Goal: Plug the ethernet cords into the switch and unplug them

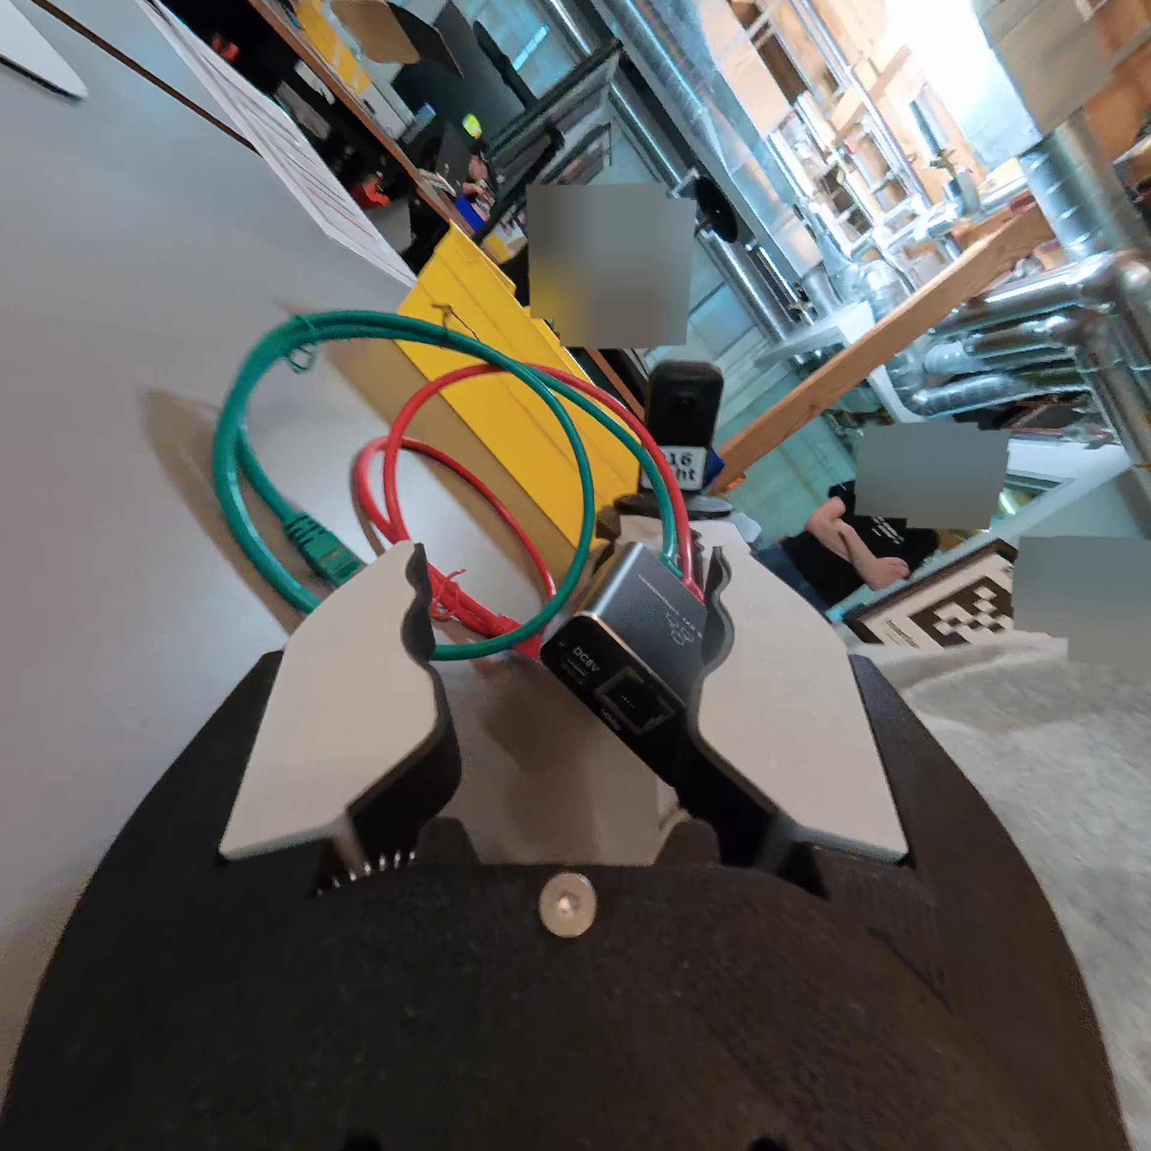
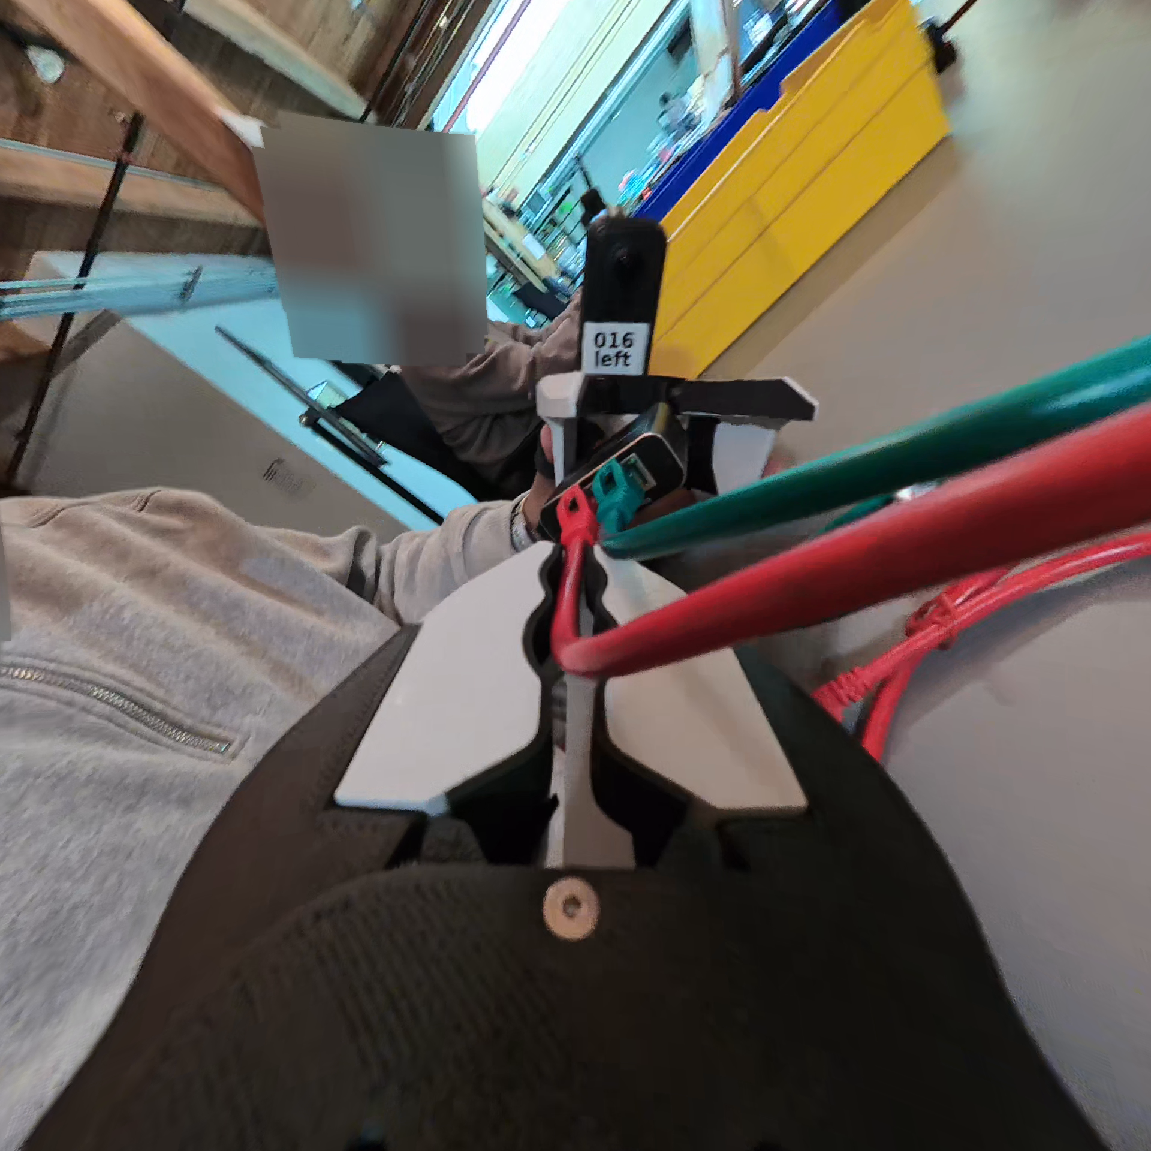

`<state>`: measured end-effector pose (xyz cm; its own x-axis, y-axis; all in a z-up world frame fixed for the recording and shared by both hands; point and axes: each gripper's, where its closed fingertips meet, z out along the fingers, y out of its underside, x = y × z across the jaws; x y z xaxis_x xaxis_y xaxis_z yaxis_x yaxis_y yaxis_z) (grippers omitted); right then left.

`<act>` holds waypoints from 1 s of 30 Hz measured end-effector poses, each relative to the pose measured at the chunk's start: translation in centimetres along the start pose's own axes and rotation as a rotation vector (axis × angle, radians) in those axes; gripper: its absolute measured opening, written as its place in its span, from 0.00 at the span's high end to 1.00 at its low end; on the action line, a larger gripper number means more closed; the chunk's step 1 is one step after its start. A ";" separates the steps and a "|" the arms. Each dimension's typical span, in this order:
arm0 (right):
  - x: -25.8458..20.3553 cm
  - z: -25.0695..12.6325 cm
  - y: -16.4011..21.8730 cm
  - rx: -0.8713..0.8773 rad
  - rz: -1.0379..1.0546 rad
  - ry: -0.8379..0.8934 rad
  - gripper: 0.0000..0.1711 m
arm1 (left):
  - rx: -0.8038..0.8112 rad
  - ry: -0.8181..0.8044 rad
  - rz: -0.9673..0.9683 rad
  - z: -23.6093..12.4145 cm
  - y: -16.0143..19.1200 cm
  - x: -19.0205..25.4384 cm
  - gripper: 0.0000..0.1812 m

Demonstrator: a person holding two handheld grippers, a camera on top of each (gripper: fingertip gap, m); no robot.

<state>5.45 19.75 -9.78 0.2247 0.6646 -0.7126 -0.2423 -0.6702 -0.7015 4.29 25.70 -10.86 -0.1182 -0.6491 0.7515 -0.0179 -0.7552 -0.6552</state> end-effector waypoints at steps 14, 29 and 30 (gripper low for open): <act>1.7 0.5 -2.4 0.063 0.050 -0.001 0.91 | -0.300 0.285 -0.302 -1.5 5.4 4.7 0.85; 2.1 -0.4 -0.8 0.030 -0.207 0.262 0.74 | 0.163 0.221 -0.407 0.1 -0.4 1.5 0.86; 1.8 -0.3 -0.7 0.050 -0.170 0.242 0.73 | 0.149 0.225 -0.402 0.8 -0.1 1.7 0.86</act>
<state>6.34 21.31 -10.54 0.4829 0.6641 -0.5707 -0.2264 -0.5349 -0.8140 4.84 24.63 -9.45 -0.3431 -0.2798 0.8966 0.0342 -0.9577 -0.2858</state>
